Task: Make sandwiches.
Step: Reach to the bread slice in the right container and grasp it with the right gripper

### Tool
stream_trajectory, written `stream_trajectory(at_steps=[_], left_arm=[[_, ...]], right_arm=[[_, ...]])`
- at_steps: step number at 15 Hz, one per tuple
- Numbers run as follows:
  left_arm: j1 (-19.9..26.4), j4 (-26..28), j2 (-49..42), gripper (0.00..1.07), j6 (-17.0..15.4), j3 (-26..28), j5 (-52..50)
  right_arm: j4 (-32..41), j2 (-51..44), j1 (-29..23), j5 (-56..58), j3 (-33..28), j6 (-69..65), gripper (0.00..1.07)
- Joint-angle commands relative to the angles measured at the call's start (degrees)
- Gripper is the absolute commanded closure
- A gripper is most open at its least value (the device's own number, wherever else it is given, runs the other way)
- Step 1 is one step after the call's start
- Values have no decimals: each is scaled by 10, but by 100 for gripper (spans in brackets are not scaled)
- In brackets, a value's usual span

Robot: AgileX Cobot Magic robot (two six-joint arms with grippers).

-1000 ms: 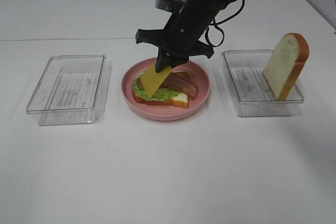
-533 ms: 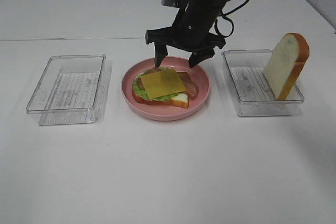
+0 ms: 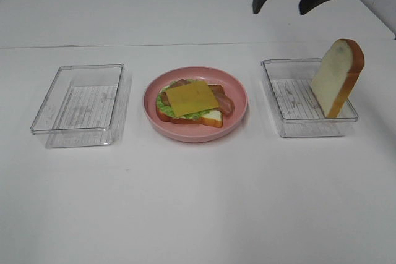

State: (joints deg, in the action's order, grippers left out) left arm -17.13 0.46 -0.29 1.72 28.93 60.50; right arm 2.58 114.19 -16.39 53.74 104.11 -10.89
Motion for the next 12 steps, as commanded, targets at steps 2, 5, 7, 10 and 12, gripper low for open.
stream_trajectory(at_steps=[2,5,7,10,12], left_arm=[[-1,-1,-12,36,-4,-3,-6],[-1,-1,-12,36,-4,-3,-6],[-1,-1,-12,36,-4,-3,-6],[-1,-1,-12,36,-4,-3,-6],[-1,-1,-12,36,-4,-3,-6]], right_arm=[[-34,-42,61,46,3,-6,28],[-33,-43,109,85,0,-3,28],[-33,-43,143,97,-26,-2,28],[-26,-43,151,65,-66,26,29],[6,-36,151,49,-74,41,29]])
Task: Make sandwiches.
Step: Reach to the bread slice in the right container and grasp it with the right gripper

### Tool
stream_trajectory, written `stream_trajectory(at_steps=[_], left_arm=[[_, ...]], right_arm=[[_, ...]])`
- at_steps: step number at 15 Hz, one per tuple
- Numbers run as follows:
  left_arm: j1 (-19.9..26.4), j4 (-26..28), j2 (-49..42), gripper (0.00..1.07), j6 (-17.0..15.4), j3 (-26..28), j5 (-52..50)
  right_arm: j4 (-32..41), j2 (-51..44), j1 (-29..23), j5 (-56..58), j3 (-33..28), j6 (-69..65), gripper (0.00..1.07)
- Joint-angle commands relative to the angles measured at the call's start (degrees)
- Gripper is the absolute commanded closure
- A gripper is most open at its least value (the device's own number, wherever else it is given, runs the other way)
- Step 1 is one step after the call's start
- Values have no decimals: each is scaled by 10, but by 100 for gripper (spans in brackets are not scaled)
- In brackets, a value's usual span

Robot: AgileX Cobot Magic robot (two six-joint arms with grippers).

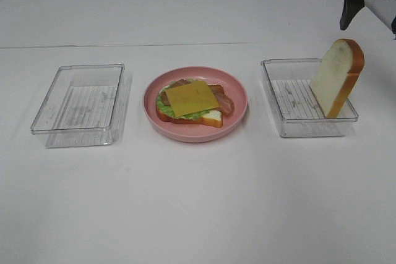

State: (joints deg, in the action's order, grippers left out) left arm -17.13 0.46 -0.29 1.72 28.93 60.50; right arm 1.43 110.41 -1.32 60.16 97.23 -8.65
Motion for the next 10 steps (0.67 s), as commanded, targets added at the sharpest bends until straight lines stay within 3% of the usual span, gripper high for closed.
stream_trajectory(at_steps=[1,6,8,9,10], left_arm=[[-1,-1,-12,36,-4,-3,-6],[-1,-1,-12,36,-4,-3,-6],[-1,-1,-12,36,-4,-3,-6],[-1,-1,-12,36,-4,-3,-6],[-1,-1,-12,36,-4,-3,-6]], right_arm=[[23,3,0,-18,-6,21,29],[25,69,0,-37,-6,23,30],[25,90,0,-34,-6,23,37],[25,93,0,-33,-6,23,46],[25,96,0,-32,-6,23,69]])
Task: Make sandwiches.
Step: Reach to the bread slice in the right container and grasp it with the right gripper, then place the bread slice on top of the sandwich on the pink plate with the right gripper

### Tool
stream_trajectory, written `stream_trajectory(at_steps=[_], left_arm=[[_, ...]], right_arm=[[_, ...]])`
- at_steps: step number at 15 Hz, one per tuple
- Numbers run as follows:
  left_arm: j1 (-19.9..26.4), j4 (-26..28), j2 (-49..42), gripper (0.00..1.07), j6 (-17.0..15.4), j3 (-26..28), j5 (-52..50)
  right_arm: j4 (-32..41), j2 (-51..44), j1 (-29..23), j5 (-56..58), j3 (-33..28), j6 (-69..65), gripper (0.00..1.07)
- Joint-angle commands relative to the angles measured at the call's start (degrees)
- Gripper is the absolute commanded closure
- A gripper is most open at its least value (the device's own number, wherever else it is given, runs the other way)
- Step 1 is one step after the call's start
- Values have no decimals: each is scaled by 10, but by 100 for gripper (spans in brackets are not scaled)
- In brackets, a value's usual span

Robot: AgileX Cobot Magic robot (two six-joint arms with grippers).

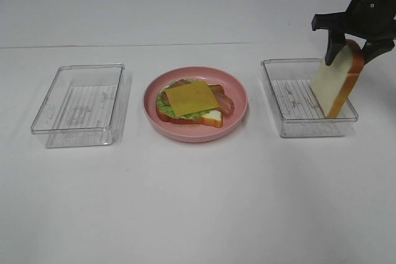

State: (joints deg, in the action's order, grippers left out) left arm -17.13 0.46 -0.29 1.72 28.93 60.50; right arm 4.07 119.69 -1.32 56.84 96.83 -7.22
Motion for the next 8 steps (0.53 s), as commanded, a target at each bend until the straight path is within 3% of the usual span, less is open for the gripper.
stream_trajectory(at_steps=[1,2,8], left_arm=[[-1,-1,-12,36,-4,-3,-6],[-1,-1,-12,36,-4,-3,-6],[-1,-1,-12,36,-4,-3,-6]], right_arm=[[-1,1,0,2,-1,9,95],[-1,1,0,5,0,9,107],[26,-50,-1,13,2,9,107]])
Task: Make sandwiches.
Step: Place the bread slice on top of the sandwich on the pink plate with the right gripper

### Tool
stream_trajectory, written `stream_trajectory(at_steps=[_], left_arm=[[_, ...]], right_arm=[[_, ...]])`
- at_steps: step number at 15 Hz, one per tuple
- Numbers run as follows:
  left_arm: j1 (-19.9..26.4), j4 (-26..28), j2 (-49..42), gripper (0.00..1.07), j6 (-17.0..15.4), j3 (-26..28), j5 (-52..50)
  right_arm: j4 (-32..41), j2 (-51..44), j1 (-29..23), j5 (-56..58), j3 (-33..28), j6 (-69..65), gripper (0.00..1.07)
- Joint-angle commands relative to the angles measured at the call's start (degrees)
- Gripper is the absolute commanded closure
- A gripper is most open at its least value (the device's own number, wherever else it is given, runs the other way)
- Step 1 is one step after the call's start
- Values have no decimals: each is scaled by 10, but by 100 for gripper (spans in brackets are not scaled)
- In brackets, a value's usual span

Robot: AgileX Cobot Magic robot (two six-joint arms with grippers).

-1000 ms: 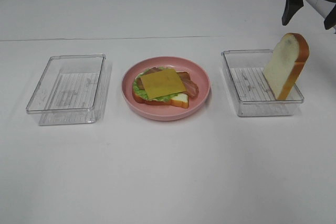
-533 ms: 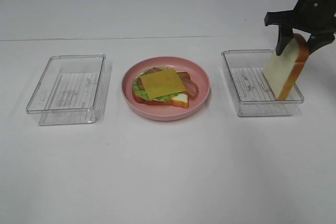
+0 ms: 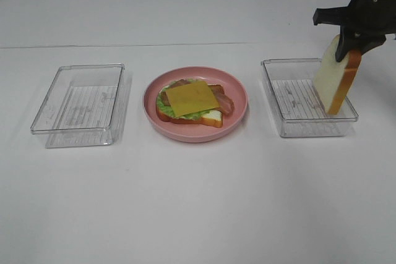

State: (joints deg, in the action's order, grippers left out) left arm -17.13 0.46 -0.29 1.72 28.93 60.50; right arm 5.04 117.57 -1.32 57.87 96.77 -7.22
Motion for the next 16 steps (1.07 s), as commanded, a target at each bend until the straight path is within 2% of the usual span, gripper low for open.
stream_trajectory(at_steps=[1,2,3,4,6,11,13,16], left_arm=[[-1,-1,-12,36,-4,-3,-6],[-1,-1,-12,36,-4,-3,-6],[-1,-1,-12,36,-4,-3,-6],[-1,-1,-12,36,-4,-3,-6],[-2,-1,-12,36,-4,-3,-6],[-2,-1,-12,36,-4,-3,-6],[-2,-1,-12,36,-4,-3,-6],[-2,-1,-12,36,-4,-3,-6]], right_arm=[[43,-45,-1,3,2,9,107],[60,-53,-2,5,2,12,107],[138,-70,-9,7,2,42,107],[174,-70,-14,7,2,56,107],[209,-70,-37,-10,-8,61,107],[289,-63,-139,-144,-59,60,107],[355,-33,-162,-179,-61,60,107],[451,20,-163,-180,-61,84,107]])
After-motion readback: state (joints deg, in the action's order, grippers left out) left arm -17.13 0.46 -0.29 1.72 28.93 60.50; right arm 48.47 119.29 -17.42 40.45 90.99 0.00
